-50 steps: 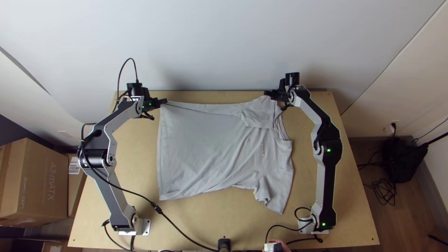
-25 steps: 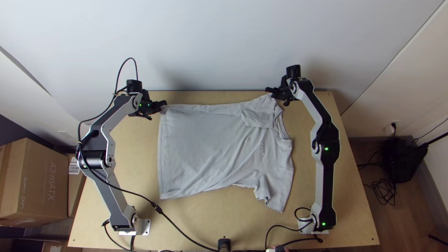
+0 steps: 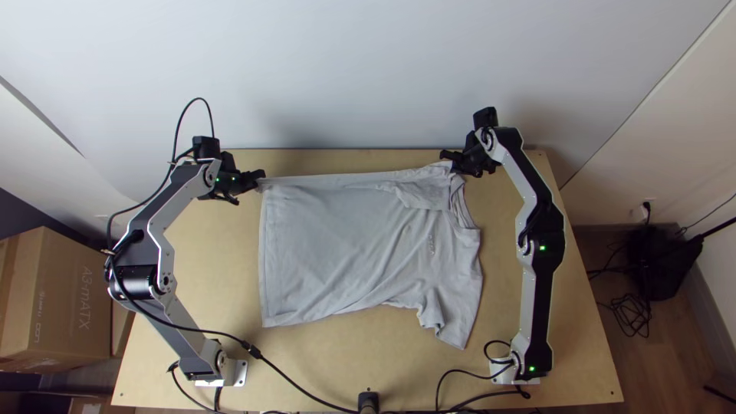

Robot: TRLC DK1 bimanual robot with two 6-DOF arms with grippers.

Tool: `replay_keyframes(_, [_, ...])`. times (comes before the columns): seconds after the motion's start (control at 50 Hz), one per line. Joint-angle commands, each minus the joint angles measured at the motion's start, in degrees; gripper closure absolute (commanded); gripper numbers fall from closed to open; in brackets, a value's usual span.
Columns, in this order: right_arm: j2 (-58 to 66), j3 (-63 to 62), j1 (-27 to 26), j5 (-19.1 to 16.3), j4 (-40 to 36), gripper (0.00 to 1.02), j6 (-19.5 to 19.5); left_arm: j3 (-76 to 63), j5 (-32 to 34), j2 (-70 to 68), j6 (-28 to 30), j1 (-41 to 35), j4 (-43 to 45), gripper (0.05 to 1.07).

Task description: Fold the t-shirt

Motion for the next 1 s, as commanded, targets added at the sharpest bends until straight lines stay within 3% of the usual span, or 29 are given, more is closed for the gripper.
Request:
replay_keyframes(0.0, [-4.37, -3.41, -0.74, 0.11, -0.98, 1.00, -0.29, -3.56, 0.54, -3.24, 0.88, 0.63, 1.32, 1.05])
replay_keyframes(0.5, [-17.91, -24.77, -0.83, 0.19, 4.90, 1.00, -2.40, -16.30, 0.89, -10.45, 1.67, 0.37, 6.95, 1.05])
replay_keyframes(0.82, [-19.58, -37.60, -1.09, 1.16, 11.23, 1.00, -3.02, -22.19, 0.02, -11.85, 2.37, -0.34, 8.71, 1.04])
replay_keyframes(0.86, [-19.58, -38.65, -1.18, 1.60, 11.85, 1.00, -3.02, -22.98, -0.16, -12.12, 2.46, -0.60, 8.88, 0.97])
replay_keyframes(0.92, [-20.02, -39.88, -1.27, 2.57, 12.55, 0.92, -2.67, -23.95, -0.42, -12.29, 3.17, -0.86, 8.71, 0.72])
replay_keyframes(0.96, [-20.55, -40.76, -1.45, 2.92, 12.90, 0.68, -2.58, -24.47, -0.42, -12.47, 3.43, -0.95, 8.53, 0.51])
replay_keyframes(0.98, [-21.16, -41.29, -1.53, 3.18, 13.08, 0.48, -2.58, -24.65, -0.34, -12.64, 3.52, -0.95, 8.18, 0.39])
